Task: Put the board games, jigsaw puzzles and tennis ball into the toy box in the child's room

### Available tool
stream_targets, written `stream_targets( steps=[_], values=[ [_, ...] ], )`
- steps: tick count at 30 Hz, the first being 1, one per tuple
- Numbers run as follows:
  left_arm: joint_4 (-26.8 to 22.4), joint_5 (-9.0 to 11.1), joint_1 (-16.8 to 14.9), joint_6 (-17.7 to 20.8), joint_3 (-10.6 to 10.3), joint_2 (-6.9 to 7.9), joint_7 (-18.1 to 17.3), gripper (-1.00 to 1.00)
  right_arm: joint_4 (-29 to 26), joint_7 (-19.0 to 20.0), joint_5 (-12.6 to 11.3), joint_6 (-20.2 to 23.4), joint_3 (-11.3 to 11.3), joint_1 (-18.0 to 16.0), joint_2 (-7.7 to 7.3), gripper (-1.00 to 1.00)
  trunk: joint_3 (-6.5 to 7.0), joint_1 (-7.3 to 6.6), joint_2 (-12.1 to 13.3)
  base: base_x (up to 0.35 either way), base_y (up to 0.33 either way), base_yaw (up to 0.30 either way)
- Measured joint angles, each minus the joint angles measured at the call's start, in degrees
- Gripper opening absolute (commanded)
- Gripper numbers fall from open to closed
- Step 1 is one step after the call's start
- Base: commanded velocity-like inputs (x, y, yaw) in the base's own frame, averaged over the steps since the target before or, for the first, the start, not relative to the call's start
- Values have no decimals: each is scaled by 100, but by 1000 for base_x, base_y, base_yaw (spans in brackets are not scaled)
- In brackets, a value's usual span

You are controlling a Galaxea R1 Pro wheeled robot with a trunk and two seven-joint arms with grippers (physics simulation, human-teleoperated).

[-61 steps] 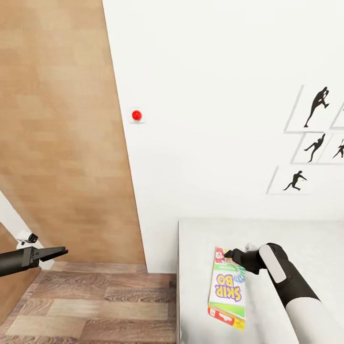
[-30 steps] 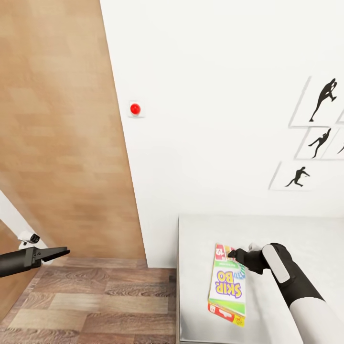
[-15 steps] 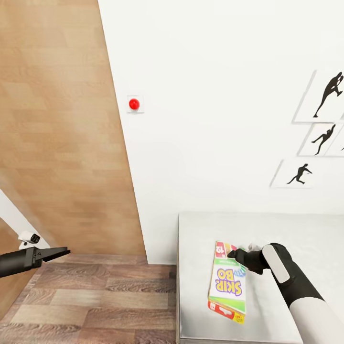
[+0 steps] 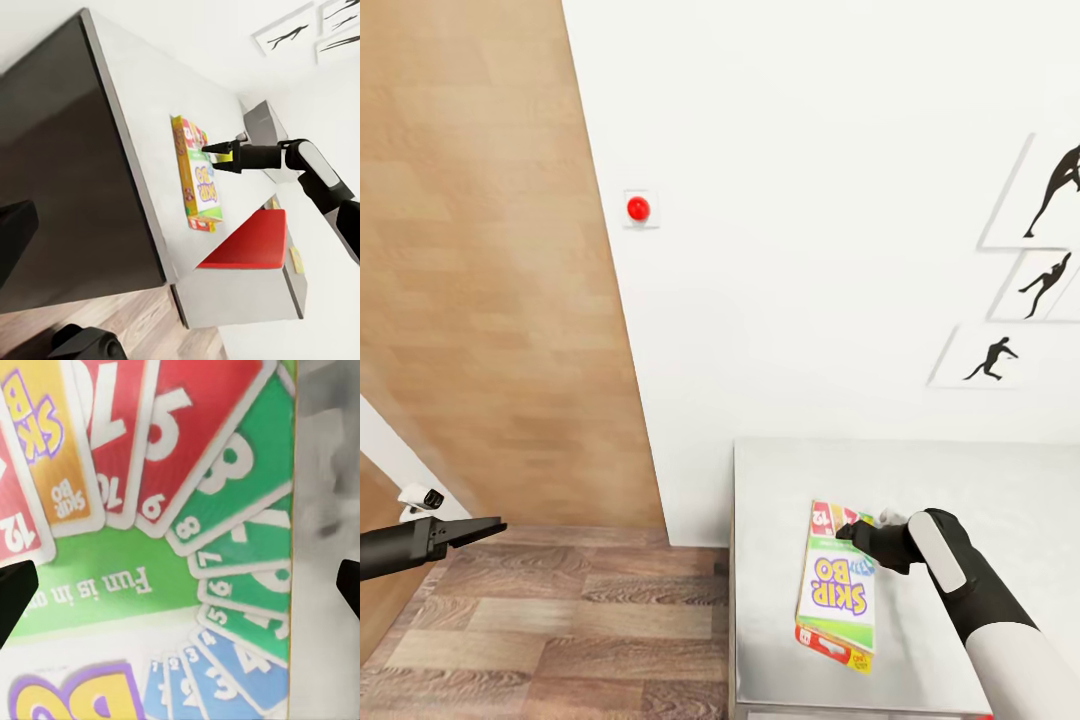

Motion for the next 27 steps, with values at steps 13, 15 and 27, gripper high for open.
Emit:
stream_targets(
  steps=[13, 15, 27],
  values=[
    [0, 0, 1, 1, 0, 2, 0, 100, -2, 0, 1, 0, 13, 0, 2, 100, -17, 0, 0, 0, 8, 0],
    [-1, -1, 2, 2, 0, 2, 0, 100, -2, 1, 2, -1, 14, 0, 2, 100, -17, 0, 0, 0, 104, 0],
    [-3, -2, 0, 7, 1, 1, 0, 100, -5, 1, 18, 0, 15, 0, 2, 100, -18, 0, 0, 0, 199, 0]
  ],
)
